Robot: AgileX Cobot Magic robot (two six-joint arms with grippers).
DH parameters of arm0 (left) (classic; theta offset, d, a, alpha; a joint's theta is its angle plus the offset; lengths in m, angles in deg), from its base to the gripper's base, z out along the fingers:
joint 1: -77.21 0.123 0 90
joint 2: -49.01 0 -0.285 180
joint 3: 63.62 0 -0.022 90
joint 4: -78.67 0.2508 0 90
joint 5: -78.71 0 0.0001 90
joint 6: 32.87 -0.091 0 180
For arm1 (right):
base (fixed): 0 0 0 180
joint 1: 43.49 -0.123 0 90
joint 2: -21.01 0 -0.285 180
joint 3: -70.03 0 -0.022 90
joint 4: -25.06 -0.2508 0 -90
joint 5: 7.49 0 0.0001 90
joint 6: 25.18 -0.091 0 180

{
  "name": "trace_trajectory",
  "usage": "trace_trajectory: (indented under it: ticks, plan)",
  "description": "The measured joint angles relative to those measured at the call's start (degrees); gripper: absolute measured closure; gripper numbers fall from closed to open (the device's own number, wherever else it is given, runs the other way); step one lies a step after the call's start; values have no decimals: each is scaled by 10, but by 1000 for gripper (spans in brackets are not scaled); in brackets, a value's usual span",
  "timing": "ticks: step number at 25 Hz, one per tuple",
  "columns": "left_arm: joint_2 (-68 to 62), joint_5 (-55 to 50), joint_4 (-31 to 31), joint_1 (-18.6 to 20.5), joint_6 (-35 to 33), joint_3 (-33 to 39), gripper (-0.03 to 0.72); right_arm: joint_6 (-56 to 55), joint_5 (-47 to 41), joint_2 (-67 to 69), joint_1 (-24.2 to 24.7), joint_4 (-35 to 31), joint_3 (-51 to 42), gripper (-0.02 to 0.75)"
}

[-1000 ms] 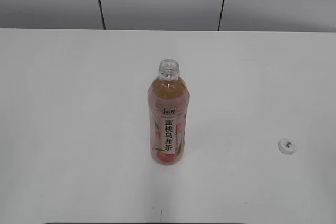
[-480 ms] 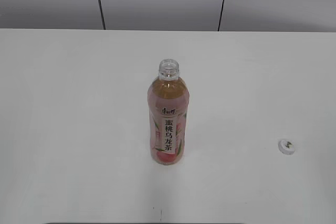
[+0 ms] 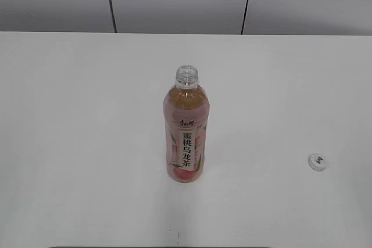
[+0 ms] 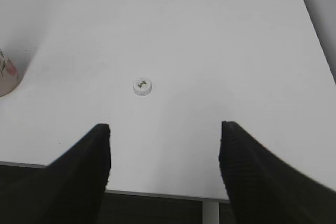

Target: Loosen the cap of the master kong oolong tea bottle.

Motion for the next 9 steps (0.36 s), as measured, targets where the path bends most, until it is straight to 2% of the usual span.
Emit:
trace_trajectory:
  ticks: [9]
  plan:
    - [0, 0, 0, 0, 0, 0, 445, 0, 0, 0, 0, 0, 0, 246]
